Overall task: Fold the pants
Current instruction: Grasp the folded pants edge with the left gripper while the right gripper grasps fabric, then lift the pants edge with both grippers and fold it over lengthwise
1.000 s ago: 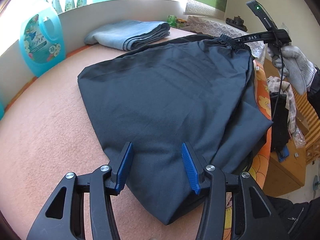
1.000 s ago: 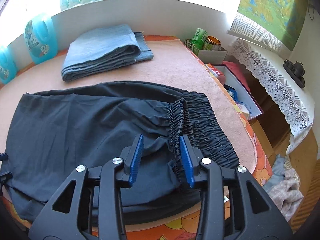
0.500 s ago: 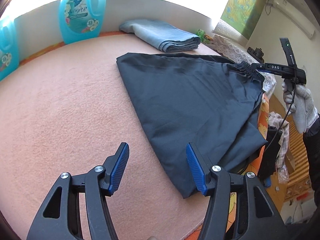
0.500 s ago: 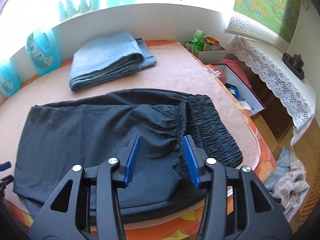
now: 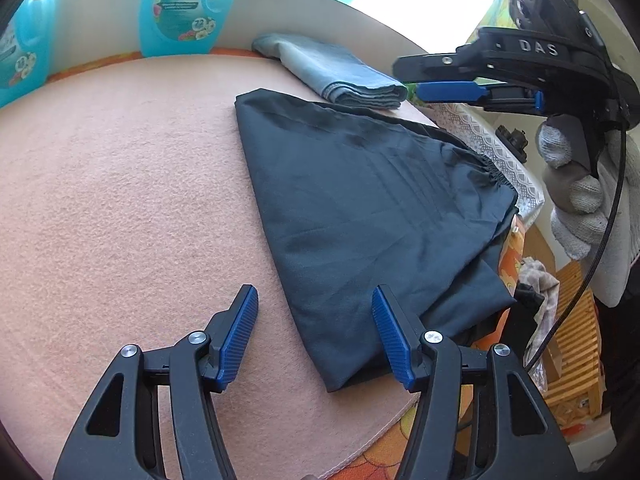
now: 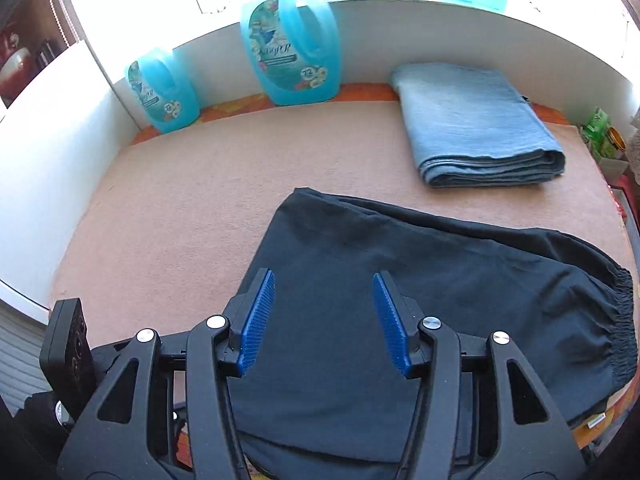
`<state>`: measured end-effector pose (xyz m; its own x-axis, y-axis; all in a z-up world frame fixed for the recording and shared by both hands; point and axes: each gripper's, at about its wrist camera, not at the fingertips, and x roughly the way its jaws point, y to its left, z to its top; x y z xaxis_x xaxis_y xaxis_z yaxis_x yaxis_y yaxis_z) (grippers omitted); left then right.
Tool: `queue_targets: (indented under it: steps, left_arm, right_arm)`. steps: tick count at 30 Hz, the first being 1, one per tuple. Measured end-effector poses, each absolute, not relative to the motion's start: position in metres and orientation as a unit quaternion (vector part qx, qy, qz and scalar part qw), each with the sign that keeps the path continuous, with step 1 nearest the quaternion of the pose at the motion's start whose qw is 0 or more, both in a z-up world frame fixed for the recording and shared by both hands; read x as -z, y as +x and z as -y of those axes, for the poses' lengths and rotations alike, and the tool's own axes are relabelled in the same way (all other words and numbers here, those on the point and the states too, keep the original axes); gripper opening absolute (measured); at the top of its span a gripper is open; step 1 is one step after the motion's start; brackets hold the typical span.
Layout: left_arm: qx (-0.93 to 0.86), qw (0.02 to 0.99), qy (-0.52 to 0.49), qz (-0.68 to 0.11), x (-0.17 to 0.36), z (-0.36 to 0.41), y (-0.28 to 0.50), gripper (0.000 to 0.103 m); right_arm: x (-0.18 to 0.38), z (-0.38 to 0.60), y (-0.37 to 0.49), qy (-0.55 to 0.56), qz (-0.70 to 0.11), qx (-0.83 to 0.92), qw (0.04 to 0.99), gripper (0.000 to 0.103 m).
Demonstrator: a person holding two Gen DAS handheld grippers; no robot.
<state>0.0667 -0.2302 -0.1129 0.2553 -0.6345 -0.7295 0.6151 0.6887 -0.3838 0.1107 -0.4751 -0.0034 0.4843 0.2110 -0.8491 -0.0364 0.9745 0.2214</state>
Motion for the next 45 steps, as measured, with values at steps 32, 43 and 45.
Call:
queue_targets:
  steps: [32, 43, 45]
  left_arm:
    - [0.378, 0.797, -0.034, -0.469, 0.114, 0.236, 0.065, 0.057]
    - [0.407, 0.791, -0.061, -0.453, 0.110, 0.248, 0.057, 0.014]
    - [0.419, 0.794, -0.059, -0.436, 0.100, 0.251, 0.050, 0.011]
  right_arm:
    - [0.078, 0.405, 0.209, 0.025, -0.612, -0.031, 0.790, 0.005]
    - [0.037, 0.440, 0.189, 0.062, -0.565, -0.041, 0.822, 0.004]
    - [0.030, 0.447, 0.183, 0.071, -0.558, -0.045, 0.826, 0.004]
